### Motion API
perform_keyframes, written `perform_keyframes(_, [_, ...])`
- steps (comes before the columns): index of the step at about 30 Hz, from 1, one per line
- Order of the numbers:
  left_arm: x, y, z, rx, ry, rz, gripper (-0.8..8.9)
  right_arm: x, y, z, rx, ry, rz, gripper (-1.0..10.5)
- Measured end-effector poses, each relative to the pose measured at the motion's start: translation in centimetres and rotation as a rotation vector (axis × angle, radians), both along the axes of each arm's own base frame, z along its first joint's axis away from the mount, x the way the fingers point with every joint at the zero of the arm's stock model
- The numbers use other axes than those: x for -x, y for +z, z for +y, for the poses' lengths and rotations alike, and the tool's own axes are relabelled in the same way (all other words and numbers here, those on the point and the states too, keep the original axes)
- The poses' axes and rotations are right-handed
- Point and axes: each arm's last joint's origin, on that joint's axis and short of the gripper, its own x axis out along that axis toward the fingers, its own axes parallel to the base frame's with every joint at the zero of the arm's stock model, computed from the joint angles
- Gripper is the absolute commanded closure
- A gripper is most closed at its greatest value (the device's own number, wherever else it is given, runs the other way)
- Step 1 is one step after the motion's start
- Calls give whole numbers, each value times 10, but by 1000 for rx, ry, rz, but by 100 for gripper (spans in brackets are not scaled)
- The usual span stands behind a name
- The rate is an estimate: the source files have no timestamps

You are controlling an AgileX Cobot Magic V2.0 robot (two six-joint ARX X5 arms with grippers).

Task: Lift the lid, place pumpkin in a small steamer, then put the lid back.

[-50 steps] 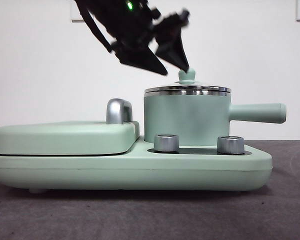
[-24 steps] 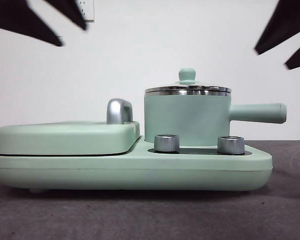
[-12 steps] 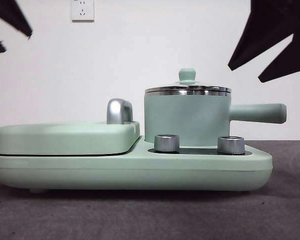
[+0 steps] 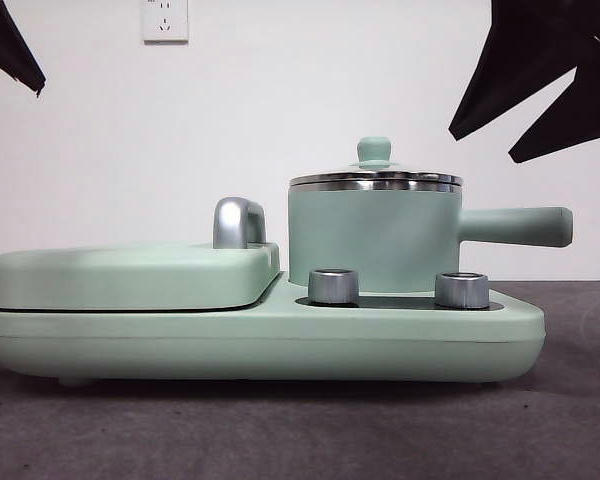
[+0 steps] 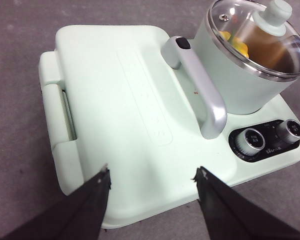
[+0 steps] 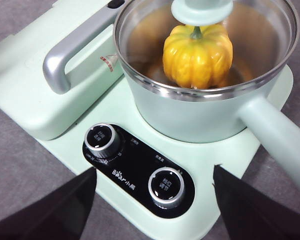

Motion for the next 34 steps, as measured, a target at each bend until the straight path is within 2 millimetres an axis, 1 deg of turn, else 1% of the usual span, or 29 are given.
perform_keyframes(6, [0, 0, 0, 1, 0, -2, 542, 0, 0, 0, -2, 0, -4, 595])
perform_keyframes(7, [0, 0, 0, 1, 0, -2, 594, 0, 1, 0, -5, 0, -9, 642])
perform_keyframes(8, [0, 0, 0, 1, 0, -2, 724, -1, 2, 0, -9, 0, -17, 737])
perform_keyframes(9, [0, 0, 0, 1, 0, -2, 826, -1, 2, 1, -11, 0, -20, 809])
perform_keyframes(10, [0, 0, 0, 1, 0, -1, 800, -1, 2, 1, -12, 0, -22, 959])
perform_keyframes(11, [0, 0, 0, 2, 1, -1, 807, -1, 2, 1, -13, 0, -24, 932])
perform_keyframes(16, [0, 0, 0, 3, 1, -3, 807, -2, 4, 1, -26, 0, -47, 933])
perform_keyframes(34, [0, 0, 0, 2, 1, -2, 806, -2, 4, 1, -25, 0, -46, 933])
